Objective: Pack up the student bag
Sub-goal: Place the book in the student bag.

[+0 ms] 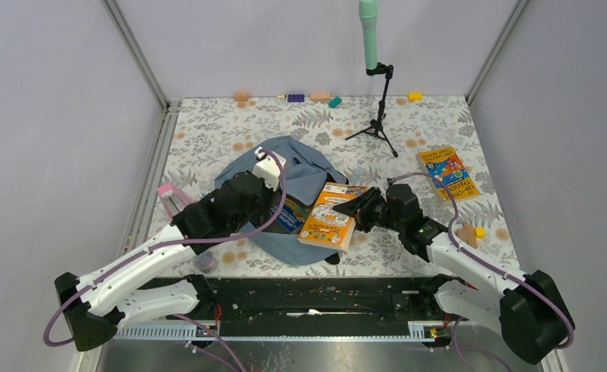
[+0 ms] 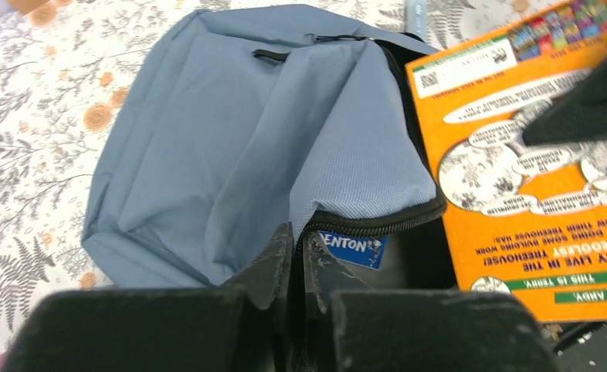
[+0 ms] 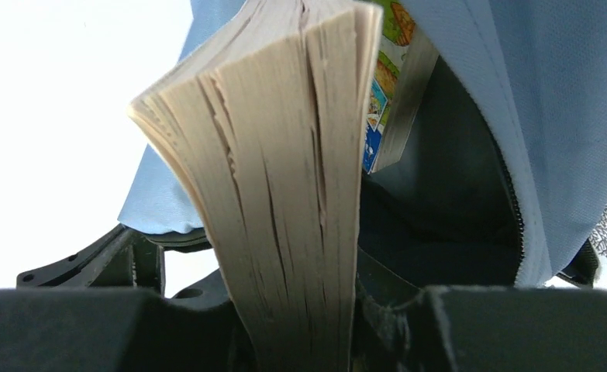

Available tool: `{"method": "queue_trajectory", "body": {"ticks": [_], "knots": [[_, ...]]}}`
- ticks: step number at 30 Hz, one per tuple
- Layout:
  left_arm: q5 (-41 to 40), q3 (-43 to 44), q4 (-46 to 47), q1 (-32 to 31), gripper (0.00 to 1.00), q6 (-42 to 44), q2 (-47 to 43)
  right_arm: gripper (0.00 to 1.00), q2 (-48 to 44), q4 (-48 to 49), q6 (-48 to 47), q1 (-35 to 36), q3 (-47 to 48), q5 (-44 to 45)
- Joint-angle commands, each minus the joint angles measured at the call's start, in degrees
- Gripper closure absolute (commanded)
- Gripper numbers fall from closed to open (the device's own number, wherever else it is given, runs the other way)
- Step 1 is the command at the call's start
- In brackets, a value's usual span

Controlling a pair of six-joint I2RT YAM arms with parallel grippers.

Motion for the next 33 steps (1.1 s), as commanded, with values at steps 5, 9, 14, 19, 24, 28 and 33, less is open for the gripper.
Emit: {"method": "queue_trajectory", "body": {"ticks": [5, 9, 14, 19, 24, 28, 33], "knots": [[1.8, 1.0, 6.1, 8.8, 1.0, -4.5, -1.6, 1.0, -5.8, 3.2, 8.7, 6.4, -2.4, 13.7], [5.2, 0.4, 6.9, 10.7, 1.0, -4.9, -2.4, 1.0, -7.7, -0.7, 9.0, 8.3, -3.5, 16.4], [10.2, -1.1, 8.2, 10.8, 1.0, -3.8, -3.7, 1.0, -4.0, 4.8, 10.0, 8.6, -3.6, 18.4], [12.1, -1.5, 8.6, 10.8, 1.0, -2.9, -4.0, 1.0, 3.9, 15.4, 11.6, 8.7, 0.1, 23.1], [12.7, -1.5, 8.5, 10.8, 1.0, -2.5, -4.2, 1.0, 13.0, 19.0, 9.7, 10.2, 7.1, 28.5], [12.8, -1.8, 8.5, 10.9, 1.0, -2.3, -4.3, 1.0, 20.8, 25.7, 10.8, 11.6, 10.0, 30.9], [13.1, -2.0, 8.5, 10.8, 1.0, -2.3, -4.3, 1.0, 27.6, 23.6, 4.6, 15.0, 15.3, 39.5]]}}
